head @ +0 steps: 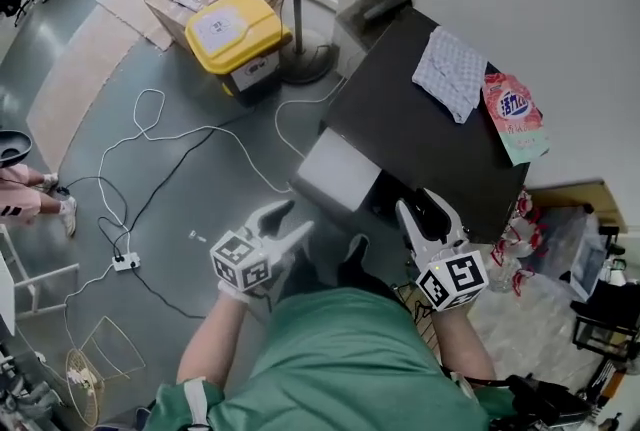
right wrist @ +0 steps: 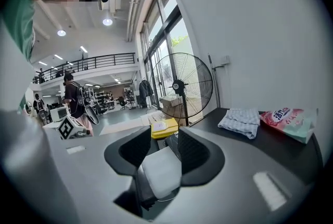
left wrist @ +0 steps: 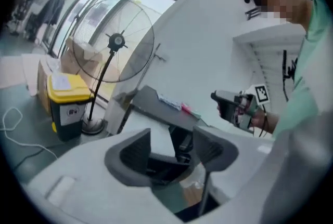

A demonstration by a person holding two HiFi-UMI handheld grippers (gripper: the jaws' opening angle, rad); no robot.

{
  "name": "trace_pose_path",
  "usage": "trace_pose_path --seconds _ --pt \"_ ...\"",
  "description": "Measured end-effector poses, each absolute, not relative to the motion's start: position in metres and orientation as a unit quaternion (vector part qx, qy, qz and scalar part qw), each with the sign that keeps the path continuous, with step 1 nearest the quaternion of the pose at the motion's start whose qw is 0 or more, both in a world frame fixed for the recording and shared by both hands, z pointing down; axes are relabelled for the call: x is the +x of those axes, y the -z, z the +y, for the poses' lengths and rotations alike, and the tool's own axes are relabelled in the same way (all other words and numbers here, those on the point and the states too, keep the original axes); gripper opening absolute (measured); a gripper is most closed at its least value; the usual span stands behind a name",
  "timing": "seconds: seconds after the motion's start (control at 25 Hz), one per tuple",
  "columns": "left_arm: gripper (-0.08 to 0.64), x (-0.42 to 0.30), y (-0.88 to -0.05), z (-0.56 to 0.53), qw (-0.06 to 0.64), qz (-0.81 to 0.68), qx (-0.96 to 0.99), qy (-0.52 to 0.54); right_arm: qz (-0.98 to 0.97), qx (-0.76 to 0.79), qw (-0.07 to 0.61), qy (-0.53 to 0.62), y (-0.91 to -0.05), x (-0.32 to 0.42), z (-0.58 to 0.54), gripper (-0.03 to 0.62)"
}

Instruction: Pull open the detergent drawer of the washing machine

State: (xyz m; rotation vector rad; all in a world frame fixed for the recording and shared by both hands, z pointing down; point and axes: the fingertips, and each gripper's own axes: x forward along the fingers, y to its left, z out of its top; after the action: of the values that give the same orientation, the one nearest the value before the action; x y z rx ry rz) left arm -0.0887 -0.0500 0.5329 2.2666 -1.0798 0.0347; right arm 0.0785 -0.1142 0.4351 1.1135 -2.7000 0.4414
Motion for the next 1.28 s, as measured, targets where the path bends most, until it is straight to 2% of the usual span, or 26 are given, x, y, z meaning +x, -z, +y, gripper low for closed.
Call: trace_pose_path --seconds 0.24,0.36,0.52,0.64,0.96,1.28 --pt "0.207 -0.089 -0.451 -0.088 0.174 -0.478 0.859 -0.055 -0.911 0.389 0.077 -0.116 -0.407 0.083 -0.125 0.161" --pt "0.175 -0.086 -0.417 -0.1 0.125 -0.507 0.851 -0.058 -0.908 0.403 0.07 -0.093 -0.388 0.088 -0.13 0.121" --pt "0.132 -0.081 -0.384 -0.114 0.089 -0.535 0.839 -0.041 -0.907 0.413 0.054 -0.061 -0.37 0.099 -0.139 0.091" --pt "0.118 -0.079 -0.363 -0.12 0.061 -0.549 0.833 -0.039 -0.904 0.423 0.049 -0.039 -0.357 0.106 -0.144 0.091" --pt "0.106 -0.08 -0.319 -0.138 -0.007 -0.578 0.815 -0.047 -0.892 0.45 0.037 0.006 -0.328 0.119 -0.163 0.091" --pt "0.1 -0.068 -0.302 -0.15 -0.036 -0.582 0.81 -0.059 -0.891 0.451 0.04 0.032 -0.32 0.124 -0.173 0.091"
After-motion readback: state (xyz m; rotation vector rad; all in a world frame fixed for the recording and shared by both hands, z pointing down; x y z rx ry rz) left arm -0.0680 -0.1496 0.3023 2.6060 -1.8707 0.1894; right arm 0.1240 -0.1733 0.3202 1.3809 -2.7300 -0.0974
